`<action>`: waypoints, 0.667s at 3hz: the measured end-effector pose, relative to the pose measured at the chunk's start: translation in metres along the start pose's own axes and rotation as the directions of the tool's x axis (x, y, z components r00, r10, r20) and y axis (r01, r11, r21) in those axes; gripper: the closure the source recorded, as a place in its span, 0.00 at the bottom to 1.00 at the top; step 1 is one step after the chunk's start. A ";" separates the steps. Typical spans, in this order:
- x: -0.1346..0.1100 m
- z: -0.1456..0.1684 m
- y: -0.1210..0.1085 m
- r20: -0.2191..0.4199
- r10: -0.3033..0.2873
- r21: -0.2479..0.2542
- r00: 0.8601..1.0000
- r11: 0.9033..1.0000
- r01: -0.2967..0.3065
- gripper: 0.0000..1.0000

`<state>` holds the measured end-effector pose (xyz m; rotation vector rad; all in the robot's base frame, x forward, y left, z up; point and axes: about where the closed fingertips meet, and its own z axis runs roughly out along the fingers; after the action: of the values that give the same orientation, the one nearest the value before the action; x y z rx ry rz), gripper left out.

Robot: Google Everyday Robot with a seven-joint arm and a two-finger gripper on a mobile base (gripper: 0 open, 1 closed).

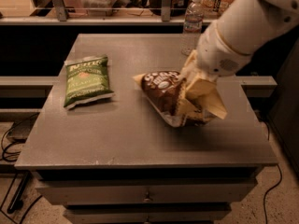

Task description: Move brown chip bag near green jalapeno chip bag

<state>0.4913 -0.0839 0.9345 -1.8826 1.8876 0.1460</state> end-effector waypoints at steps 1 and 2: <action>-0.052 0.007 -0.006 0.076 -0.096 -0.024 0.993 0.995 0.098 1.00; -0.101 0.027 -0.015 0.151 -0.160 -0.036 0.975 0.985 0.167 0.73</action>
Offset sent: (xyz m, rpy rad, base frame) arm 0.0222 0.1426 0.0252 0.1430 -0.0434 0.2819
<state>0.5079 0.0186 0.9537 -1.9922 1.6373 0.2719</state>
